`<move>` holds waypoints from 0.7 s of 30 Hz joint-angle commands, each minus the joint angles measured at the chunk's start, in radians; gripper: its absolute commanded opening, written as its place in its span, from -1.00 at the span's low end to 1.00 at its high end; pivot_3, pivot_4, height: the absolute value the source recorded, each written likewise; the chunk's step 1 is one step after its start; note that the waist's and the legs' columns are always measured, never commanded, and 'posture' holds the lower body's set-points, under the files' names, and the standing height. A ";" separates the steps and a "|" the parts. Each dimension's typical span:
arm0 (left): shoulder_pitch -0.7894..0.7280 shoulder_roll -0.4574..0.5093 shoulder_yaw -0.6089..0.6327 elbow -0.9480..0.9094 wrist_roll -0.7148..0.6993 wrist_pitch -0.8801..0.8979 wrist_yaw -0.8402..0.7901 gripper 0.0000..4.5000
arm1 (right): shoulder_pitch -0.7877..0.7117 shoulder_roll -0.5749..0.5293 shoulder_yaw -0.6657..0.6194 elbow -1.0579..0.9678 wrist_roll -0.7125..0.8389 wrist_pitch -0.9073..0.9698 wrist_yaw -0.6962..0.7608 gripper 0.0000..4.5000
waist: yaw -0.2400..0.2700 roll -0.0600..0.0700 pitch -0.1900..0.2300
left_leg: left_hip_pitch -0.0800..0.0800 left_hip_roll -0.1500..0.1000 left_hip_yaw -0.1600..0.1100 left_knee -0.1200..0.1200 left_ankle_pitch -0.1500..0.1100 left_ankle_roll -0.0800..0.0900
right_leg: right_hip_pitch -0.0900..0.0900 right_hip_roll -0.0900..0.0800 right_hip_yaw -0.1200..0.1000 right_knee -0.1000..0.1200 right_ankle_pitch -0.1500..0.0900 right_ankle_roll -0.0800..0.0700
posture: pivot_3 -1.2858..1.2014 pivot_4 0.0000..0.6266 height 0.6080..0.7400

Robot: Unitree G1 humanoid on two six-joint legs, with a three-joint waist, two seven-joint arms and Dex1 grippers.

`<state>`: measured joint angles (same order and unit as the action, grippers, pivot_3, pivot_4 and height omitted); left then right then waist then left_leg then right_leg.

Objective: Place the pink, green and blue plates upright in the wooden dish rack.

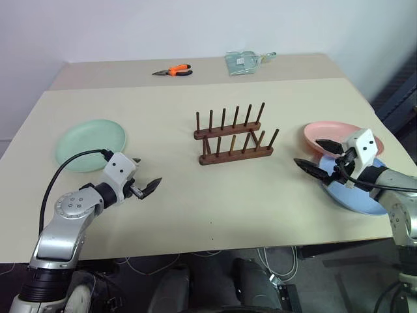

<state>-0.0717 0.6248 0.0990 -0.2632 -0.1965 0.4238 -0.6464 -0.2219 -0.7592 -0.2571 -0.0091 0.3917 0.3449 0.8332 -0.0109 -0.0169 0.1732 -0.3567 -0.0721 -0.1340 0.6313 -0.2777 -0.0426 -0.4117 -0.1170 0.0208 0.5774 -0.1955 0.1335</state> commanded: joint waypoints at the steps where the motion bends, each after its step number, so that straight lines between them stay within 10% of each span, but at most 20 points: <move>1: -0.010 -0.006 0.002 0.010 0.010 -0.033 0.013 1.00 | -0.033 0.004 -0.005 0.014 -0.015 -0.044 -0.006 0.98 | 0.000 0.000 0.000 | 0.000 0.000 0.000 0.000 0.000 0.000 | 0.000 0.000 0.000 0.000 0.000 0.000 | 0.03 -0.52 1.00; 11: -0.164 -0.033 -0.128 0.135 -0.019 -0.052 -0.143 1.00 | 0.030 0.004 0.057 -0.148 0.009 0.037 0.023 0.98 | 0.004 0.000 0.000 | 0.000 0.000 -0.001 0.000 0.000 0.000 | 0.000 0.000 0.000 0.000 0.000 0.000 | 0.03 -0.52 1.00; 21: -0.598 -0.256 -0.405 0.792 0.161 -0.349 -0.318 1.00 | 0.195 0.102 0.121 -0.443 -0.007 0.103 -0.124 0.98 | 0.025 -0.003 0.001 | -0.001 -0.002 0.000 0.001 0.000 0.001 | 0.000 0.000 -0.001 -0.001 0.002 0.004 | 0.03 -0.52 1.00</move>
<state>-0.6441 0.3780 -0.2794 0.4591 -0.0691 0.1208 -0.9409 -0.0342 -0.6672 -0.1190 -0.3878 0.3833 0.4429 0.7387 0.0140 -0.0195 0.1741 -0.3578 -0.0740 -0.1348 0.6325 -0.2780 -0.0419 -0.4113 -0.1173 0.0196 0.5767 -0.1937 0.1376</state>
